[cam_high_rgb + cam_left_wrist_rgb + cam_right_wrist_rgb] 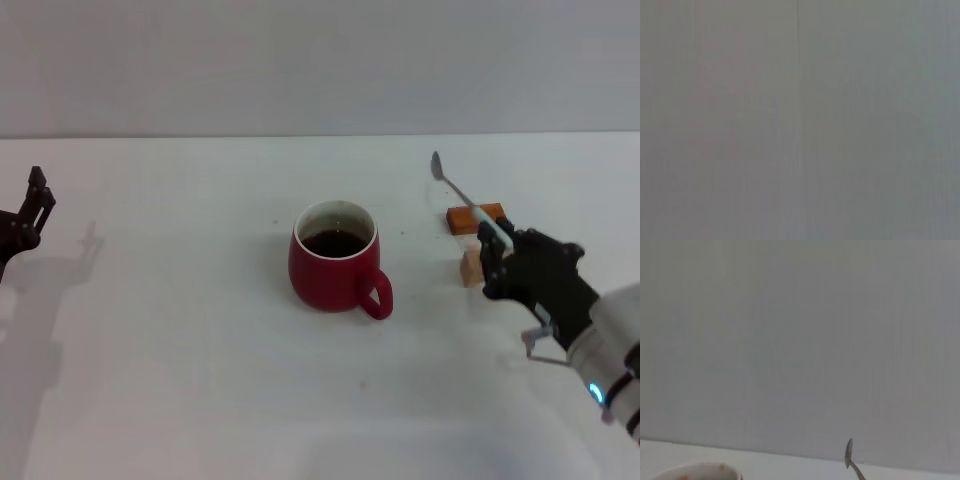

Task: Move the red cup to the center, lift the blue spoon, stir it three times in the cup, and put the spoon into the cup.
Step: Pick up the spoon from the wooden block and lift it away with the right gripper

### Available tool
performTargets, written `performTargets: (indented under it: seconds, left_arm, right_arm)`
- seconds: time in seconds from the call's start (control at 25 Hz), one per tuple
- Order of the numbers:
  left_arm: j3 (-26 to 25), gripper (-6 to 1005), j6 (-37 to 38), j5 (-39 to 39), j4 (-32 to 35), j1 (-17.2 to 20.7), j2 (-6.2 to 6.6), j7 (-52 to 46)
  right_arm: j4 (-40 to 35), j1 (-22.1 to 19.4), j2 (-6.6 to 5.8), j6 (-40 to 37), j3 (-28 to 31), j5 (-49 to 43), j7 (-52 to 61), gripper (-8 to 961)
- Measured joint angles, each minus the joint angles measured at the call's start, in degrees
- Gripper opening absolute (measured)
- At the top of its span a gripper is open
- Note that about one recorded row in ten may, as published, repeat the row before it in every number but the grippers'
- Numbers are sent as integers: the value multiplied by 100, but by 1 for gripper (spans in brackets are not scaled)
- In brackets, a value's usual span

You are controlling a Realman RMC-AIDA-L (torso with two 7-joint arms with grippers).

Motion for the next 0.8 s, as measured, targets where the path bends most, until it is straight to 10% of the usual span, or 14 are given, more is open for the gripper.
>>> performTargets:
  seconds: [0.36,0.8]
  left_arm:
    - [-44,842,6,-17,1,0,0,0]
    - [-74,841,43,-18,-11,27,5,0]
  right_arm:
    - [1777,-487,23,2163,1395,-39,-1460,132]
    - [3298,-765,641,5086,3026,-924,-1670,131]
